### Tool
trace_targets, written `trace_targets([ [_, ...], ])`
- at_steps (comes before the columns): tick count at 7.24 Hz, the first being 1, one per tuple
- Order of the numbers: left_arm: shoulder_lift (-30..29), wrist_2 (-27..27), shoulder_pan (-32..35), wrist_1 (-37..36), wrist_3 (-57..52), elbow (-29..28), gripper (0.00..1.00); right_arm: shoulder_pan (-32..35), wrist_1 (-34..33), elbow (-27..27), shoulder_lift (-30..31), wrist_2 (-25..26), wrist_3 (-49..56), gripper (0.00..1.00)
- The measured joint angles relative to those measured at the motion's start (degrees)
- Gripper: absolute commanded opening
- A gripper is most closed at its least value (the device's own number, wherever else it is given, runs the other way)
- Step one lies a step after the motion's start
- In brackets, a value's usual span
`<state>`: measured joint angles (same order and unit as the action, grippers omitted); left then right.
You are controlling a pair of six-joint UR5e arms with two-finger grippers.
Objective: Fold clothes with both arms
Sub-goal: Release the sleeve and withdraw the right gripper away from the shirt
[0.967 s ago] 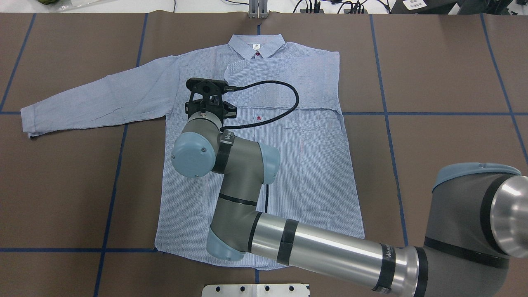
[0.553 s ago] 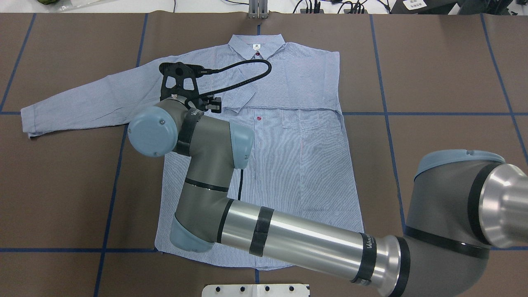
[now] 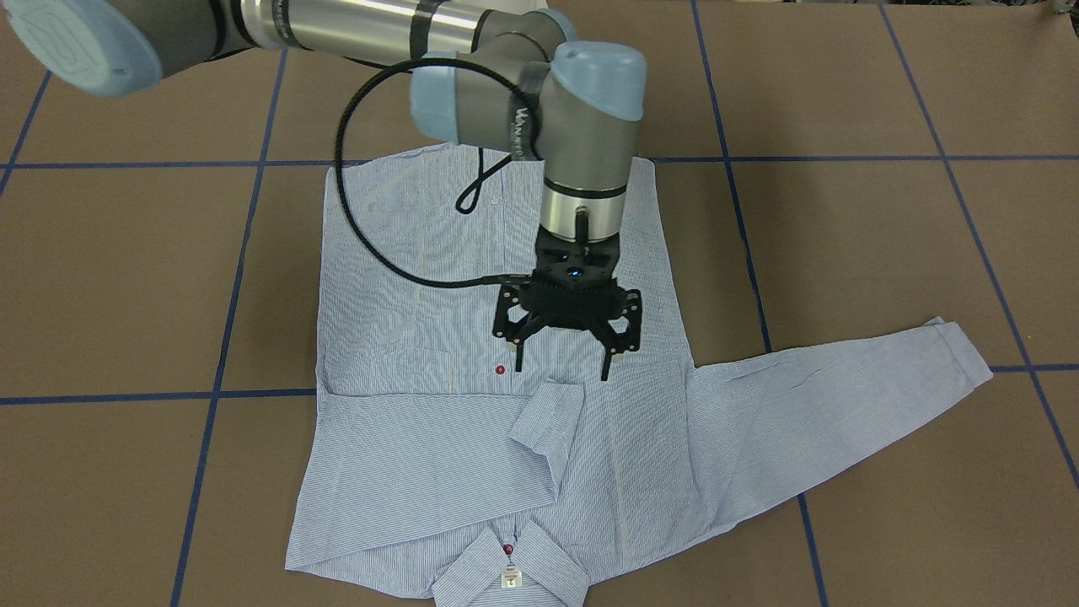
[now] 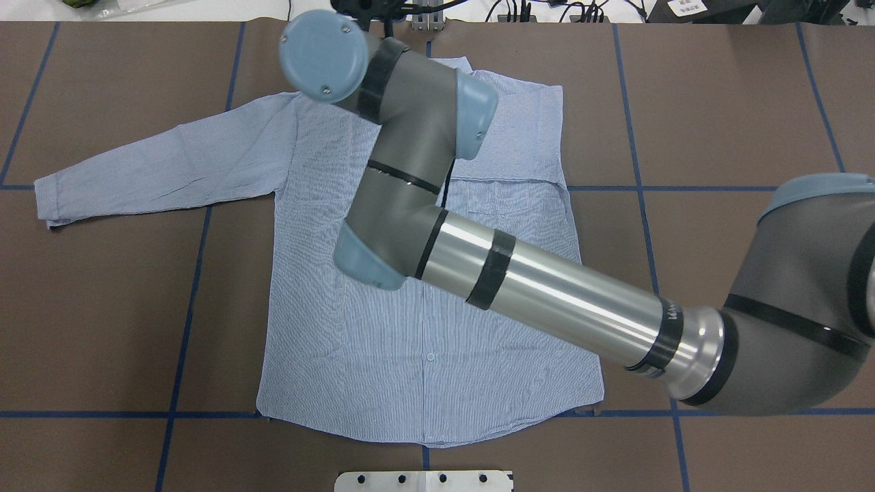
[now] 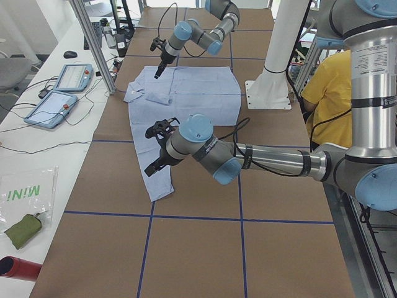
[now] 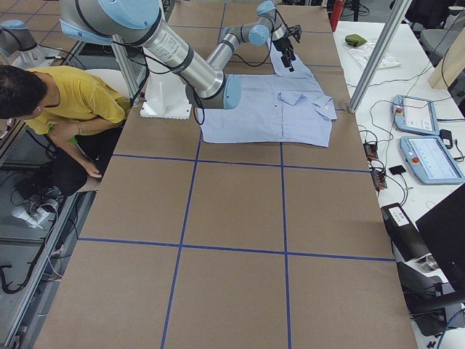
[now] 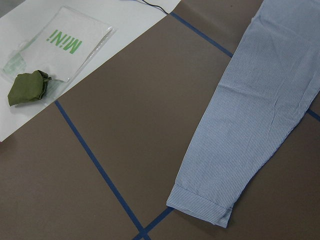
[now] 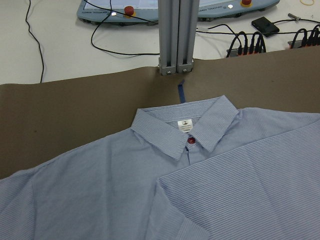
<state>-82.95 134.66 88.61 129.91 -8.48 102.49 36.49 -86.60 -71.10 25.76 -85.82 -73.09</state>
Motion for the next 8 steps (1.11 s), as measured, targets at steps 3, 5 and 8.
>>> trace_targets([
  [3, -0.71, -0.17, -2.68, 10.21, 8.07, -6.29, 1.00, 12.20, -1.52, -17.60, 17.33, -15.73, 14.77, 1.00],
  [5, -0.97, -3.27, -8.00, 24.41, 22.03, -13.95, 1.00, 20.95, -7.62, -32.52, 30.64, -24.76, 28.52, 1.00],
  [8, -2.23, -13.51, -16.63, 41.91, 40.72, -24.42, 1.00, 33.89, -7.51, -42.60, 49.21, -36.68, 49.63, 1.00],
])
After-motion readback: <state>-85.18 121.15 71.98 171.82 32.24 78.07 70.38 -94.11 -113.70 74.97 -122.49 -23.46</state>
